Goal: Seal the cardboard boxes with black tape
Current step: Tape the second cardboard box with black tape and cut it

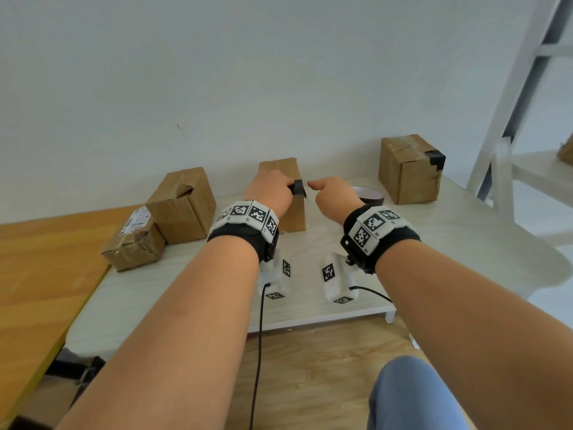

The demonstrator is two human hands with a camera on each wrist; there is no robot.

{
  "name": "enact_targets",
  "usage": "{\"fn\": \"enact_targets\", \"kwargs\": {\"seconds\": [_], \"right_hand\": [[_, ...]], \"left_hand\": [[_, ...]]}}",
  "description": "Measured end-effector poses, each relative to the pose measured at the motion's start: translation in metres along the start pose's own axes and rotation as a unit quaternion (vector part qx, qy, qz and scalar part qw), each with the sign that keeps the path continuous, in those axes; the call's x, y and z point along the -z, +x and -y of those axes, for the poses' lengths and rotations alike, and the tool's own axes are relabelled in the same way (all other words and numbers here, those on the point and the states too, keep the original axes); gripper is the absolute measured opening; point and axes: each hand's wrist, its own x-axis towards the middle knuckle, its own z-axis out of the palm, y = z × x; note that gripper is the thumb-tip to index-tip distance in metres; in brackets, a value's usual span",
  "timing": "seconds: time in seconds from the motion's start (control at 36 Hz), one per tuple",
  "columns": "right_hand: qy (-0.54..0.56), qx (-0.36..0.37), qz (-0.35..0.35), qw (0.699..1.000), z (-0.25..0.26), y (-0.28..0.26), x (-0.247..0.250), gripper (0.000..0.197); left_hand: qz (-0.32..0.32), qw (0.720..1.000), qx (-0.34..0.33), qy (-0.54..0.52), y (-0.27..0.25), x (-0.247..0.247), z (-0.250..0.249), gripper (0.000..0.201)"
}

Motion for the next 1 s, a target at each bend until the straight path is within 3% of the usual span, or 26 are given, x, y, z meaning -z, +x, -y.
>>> {"fn": "enact_targets", "kwargs": {"seconds": [0.22,0.53,0.72,0.83,0.89,1.0], "right_hand": [[0.019,0.017,0.051,0.998,0.007,0.005,-0.017,0.055],[-0.102,-0.008,0.088,0.991,0.011,0.014,-0.013,0.048],[-0.165,-0.036,0.070,0.983,0.011,0.012,-0.012,0.040],[-0.102,-0.030,0.059,0.993,0.013,0.011,-0.006,0.053],[-0.114,-0.008,0.065,0.991,0.015,0.012,-0.009,0.050],[-0.097,-0.030,0.032,0.994,0.013,0.008,-0.011,0.039]], "left_hand": [[-0.001,1.000,-0.011,-0.014,0.004,-0.001,0.005,0.039],[0.002,1.000,-0.023,-0.006,0.008,0.000,0.009,0.041],[0.014,0.999,-0.032,0.017,0.008,-0.001,0.011,0.039],[0.014,0.999,-0.033,0.015,0.004,0.001,0.009,0.038],[0.017,0.999,-0.028,-0.007,0.004,0.003,0.009,0.038],[0.017,1.000,-0.019,-0.013,0.005,0.002,0.010,0.030]]}}
